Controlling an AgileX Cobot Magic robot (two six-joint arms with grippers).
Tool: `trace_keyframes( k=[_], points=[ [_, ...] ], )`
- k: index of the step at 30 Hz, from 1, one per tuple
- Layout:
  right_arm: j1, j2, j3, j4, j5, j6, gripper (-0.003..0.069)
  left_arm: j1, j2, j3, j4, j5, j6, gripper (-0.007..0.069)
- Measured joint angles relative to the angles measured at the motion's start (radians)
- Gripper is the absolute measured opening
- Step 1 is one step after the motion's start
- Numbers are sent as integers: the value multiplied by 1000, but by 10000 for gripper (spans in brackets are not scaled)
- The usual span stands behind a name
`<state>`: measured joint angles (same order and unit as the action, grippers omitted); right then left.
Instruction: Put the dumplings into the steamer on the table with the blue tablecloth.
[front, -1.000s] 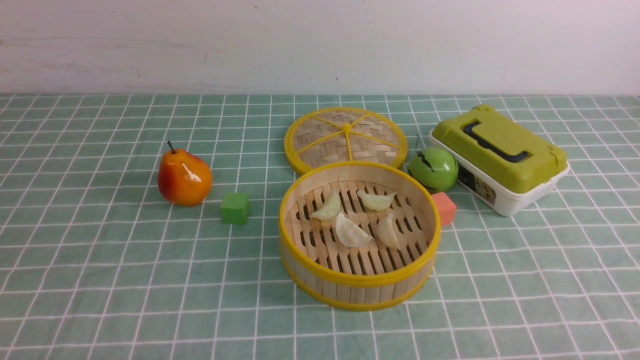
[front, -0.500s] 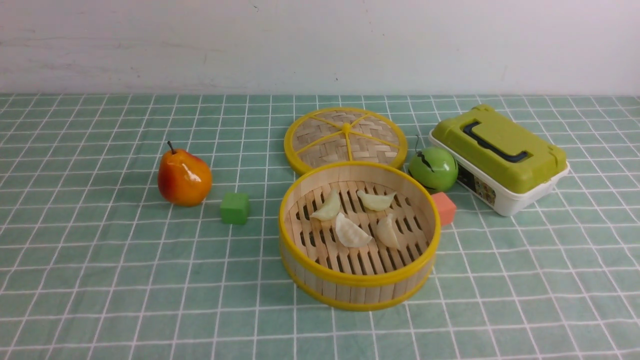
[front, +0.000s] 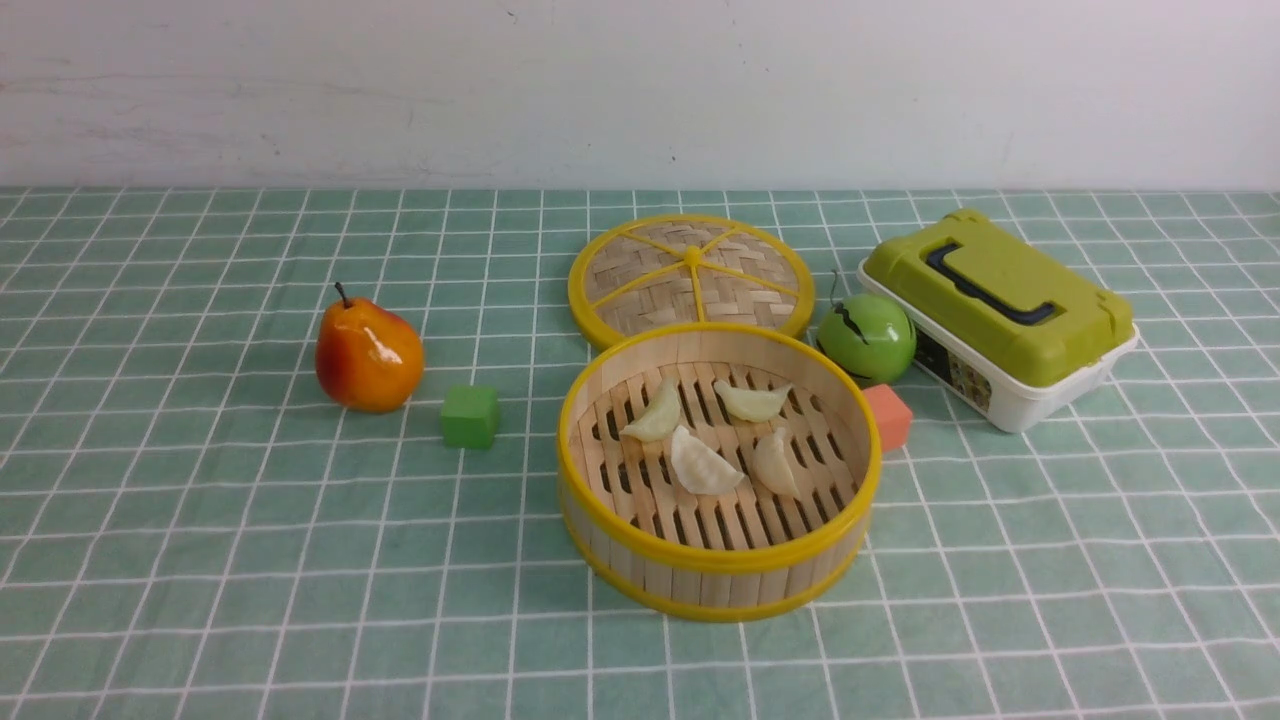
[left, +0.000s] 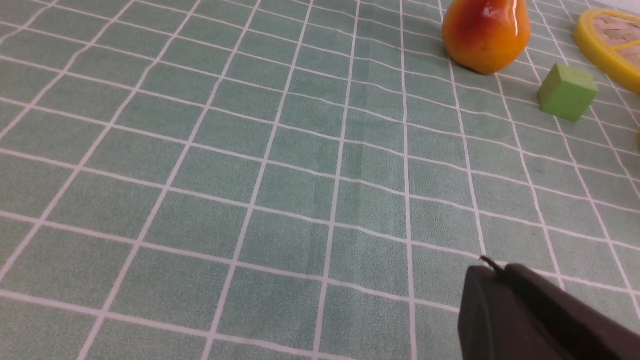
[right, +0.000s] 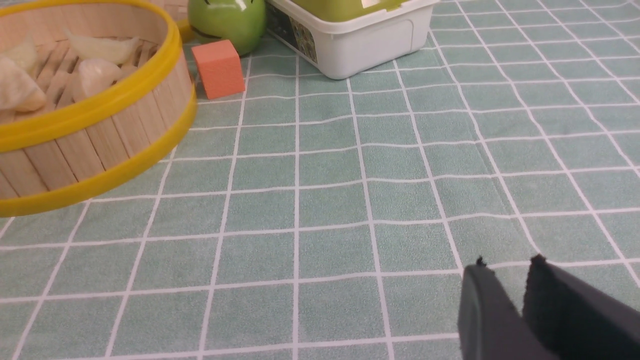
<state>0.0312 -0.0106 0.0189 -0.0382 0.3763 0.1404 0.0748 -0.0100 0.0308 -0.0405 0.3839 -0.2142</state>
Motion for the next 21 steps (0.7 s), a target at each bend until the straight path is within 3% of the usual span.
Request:
trace_keyframes(
  k=[21],
  points=[
    [0,0,0,0,0,0,148,0,0,0,0,0,0,34]
  ],
)
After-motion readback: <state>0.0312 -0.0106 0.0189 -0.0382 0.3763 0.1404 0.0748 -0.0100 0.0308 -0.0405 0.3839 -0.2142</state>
